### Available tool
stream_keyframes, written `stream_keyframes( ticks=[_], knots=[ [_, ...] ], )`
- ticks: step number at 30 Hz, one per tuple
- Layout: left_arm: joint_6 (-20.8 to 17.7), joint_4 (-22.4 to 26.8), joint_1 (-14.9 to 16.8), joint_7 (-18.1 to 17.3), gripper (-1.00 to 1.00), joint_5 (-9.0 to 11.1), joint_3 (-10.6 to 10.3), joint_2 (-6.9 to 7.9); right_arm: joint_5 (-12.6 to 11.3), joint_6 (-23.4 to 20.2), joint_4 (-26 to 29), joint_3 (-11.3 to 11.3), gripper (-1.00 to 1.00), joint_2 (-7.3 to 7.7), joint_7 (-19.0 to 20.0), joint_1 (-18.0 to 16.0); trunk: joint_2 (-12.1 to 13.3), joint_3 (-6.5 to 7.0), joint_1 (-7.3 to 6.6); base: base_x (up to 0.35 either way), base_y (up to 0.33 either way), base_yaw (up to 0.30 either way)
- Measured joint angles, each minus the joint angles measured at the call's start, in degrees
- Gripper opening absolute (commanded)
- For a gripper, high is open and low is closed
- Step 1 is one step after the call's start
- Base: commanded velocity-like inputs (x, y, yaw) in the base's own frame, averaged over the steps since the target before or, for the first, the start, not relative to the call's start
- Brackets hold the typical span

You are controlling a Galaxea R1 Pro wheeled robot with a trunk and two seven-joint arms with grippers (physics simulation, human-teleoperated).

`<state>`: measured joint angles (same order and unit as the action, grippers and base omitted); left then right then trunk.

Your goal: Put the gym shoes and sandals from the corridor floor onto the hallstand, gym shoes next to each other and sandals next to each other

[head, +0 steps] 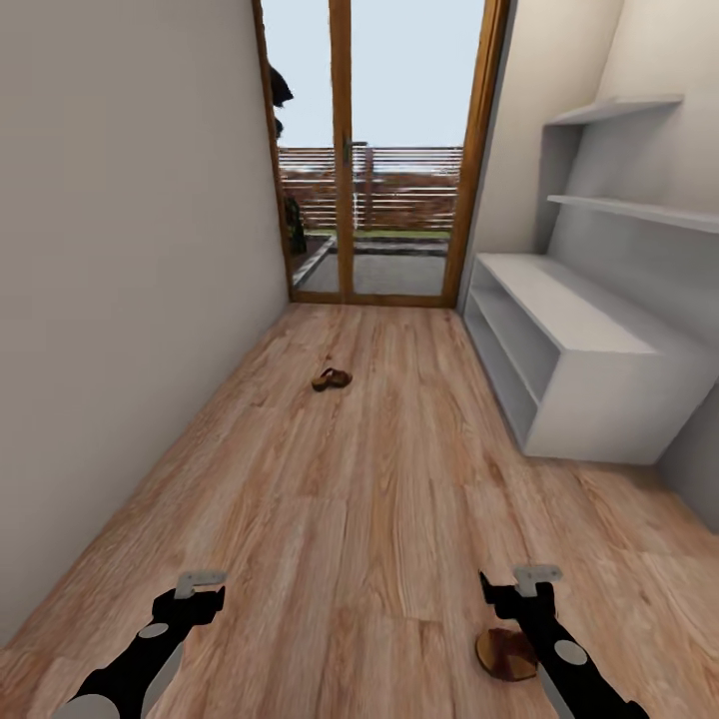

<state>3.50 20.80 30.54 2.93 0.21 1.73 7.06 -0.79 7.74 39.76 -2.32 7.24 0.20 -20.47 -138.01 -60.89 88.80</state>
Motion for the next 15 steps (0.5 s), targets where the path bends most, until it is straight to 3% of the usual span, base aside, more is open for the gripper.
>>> stream_keyframes(
  ticks=[8,15],
  knots=[
    [0.0,0.0,0.0,0.0,1.00,0.0,0.0,0.00,0.0,0.0,0.0,0.0,1.00,0.00,0.0,0.0,0.0,0.00,0.01,0.255,-0.132,0.278],
    [0.1,0.0,0.0,0.0,1.00,0.0,0.0,0.00,0.0,0.0,-0.1,0.0,1.00,0.00,0.0,0.0,0.0,0.00,0.02,0.081,-0.038,0.278]
  ],
)
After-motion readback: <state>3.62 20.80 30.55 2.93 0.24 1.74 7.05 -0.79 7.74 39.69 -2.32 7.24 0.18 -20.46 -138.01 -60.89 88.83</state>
